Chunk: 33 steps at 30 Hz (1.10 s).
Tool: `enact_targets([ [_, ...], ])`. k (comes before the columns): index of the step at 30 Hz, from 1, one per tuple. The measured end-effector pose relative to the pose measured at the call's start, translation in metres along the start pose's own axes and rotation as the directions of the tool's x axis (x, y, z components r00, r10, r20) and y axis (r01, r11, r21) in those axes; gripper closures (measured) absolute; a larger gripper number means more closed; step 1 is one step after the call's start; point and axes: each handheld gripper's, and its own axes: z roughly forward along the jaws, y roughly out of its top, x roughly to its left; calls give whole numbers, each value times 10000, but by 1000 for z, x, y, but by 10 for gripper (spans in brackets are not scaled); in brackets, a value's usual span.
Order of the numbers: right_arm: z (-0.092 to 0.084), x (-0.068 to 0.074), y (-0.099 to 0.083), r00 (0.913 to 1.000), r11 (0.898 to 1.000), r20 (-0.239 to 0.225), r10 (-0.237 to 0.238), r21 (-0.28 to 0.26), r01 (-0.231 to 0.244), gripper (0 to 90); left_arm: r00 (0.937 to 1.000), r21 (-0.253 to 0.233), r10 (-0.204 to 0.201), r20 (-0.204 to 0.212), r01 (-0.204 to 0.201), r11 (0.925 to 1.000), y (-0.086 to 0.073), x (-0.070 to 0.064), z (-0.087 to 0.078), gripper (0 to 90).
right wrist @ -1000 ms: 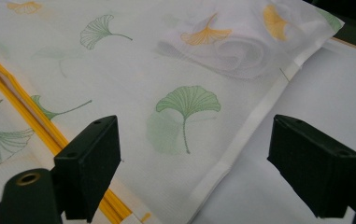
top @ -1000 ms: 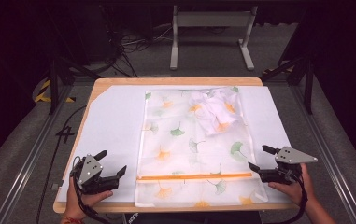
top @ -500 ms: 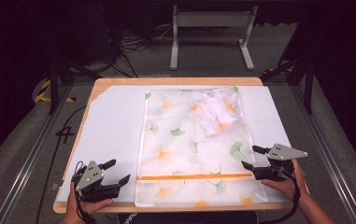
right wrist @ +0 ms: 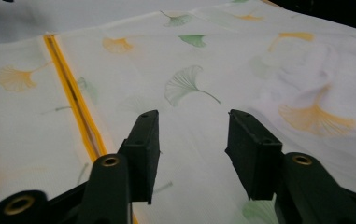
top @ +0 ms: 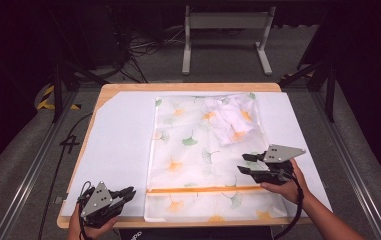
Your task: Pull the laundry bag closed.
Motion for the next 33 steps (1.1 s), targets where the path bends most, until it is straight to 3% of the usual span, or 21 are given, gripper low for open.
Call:
enact_targets([
  [6, 36, 16, 35, 9969, 9998, -769, -135, 146, 146, 630, 9983, 373, 274, 507, -293, 9989, 3, -8, 11, 900],
  [14, 90, 42, 70, 9822, 9968, -1768, -634, 368, 710, 688, 9925, 912, 630, 1049, -727, 9932, 6, -14, 29, 900],
  [15, 90, 42, 70, 9822, 9968, -1768, -634, 368, 710, 688, 9925, 912, 630, 1049, -727, 9932, 6, -14, 29, 900],
  [16, 106, 51, 77, 9756, 9936, -2001, -907, 488, 1023, 715, 9909, 982, 684, 1160, -799, 9920, 7, -15, 32, 900],
  [18, 111, 54, 80, 9732, 9926, -2095, -950, 545, 1086, 719, 9899, 1141, 774, 1187, -911, 9893, 7, -17, 35, 900],
  [22, 142, 72, 91, 9566, 9861, -2656, -1203, 795, 1461, 791, 9879, 1378, 918, 1248, -1089, 9845, 6, -20, 40, 900],
  [23, 142, 72, 91, 9566, 9861, -2656, -1203, 795, 1461, 791, 9879, 1378, 918, 1248, -1089, 9845, 6, -20, 40, 900],
  [26, 162, 84, 100, 9444, 9830, -3007, -1330, 819, 1645, 823, 9876, 1416, 867, 1308, -1052, 9843, 5, -19, 42, 900],
  [29, 178, 96, 106, 9295, 9780, -3370, -1497, 879, 1893, 865, 9867, 1479, 917, 1342, -1115, 9827, 5, -20, 43, 900],
  [31, 191, 107, 108, 9182, 9693, -3586, -1681, 1095, 2202, 881, 9857, 1619, 951, 1390, -1173, 9798, 5, -20, 45, 900],
  [33, 195, 111, 108, 9155, 9661, -3631, -1735, 1177, 2298, 885, 9859, 1657, 914, 1399, -1143, 9795, 4, -20, 46, 900],
])
